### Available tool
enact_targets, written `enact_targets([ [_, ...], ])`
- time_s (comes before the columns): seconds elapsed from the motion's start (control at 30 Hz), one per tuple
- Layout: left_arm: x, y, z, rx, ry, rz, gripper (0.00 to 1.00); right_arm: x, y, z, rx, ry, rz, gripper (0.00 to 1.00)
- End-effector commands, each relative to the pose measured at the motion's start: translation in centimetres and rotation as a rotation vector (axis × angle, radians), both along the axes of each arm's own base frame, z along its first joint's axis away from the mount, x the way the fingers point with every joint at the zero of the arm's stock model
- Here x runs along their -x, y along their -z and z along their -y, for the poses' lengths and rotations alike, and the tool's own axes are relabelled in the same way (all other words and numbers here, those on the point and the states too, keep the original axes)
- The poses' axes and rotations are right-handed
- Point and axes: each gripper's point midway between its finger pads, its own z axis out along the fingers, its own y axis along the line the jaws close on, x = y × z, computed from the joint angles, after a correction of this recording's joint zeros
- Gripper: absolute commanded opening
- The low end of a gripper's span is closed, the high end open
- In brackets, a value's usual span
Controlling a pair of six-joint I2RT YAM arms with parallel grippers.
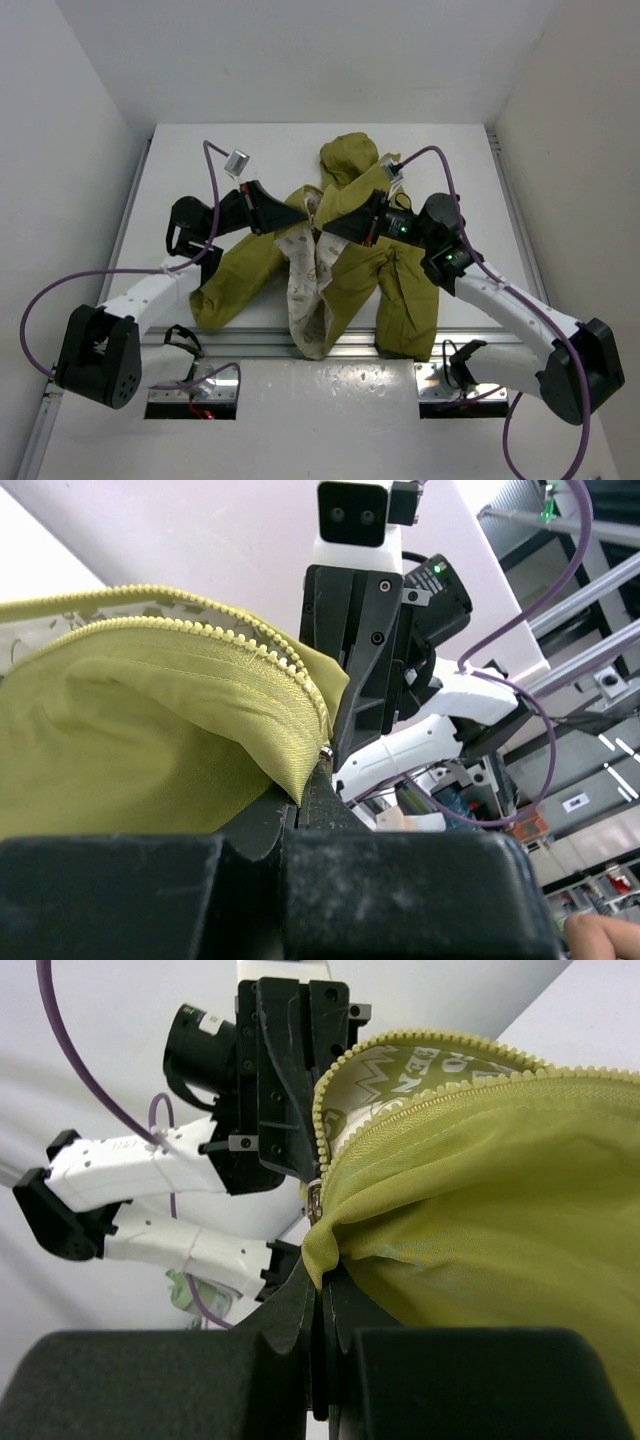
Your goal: Zip up the jacket
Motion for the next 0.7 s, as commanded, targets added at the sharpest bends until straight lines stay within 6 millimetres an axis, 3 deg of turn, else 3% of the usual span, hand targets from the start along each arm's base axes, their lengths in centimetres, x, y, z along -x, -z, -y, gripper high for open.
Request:
enact_targets([
  [0.0,-0.5,-2.6,-0.3,0.023,-0.036,0.124,0.00,2.7,-1.4,-0.5,-0.008,-0.127,0.134,0.00],
  [0.33,-0.6,-3.0,0.1,0.018,-0.032,0.139,0.00,5.0,-0.4,-1.2,0.051,-0.261,0.196,0.00],
  [0.57,-0.3,-2.9,0.1,-0.010,-0.020,0.185,0.00,5.4,0.6,-1.1,0.077,-0.291,0.190,0.00],
  [0.63,0.0,-3.3,0.0,-0.006,-0.021,0.196,0.00,5.1,0.8,-1.0,0.087,-0.266,0.179,0.07],
  [0.67,0.0,-3.3,0.0,-0.006,-0.021,0.196,0.00,4.4,1.0,-0.9,0.096,-0.232,0.167,0.23],
])
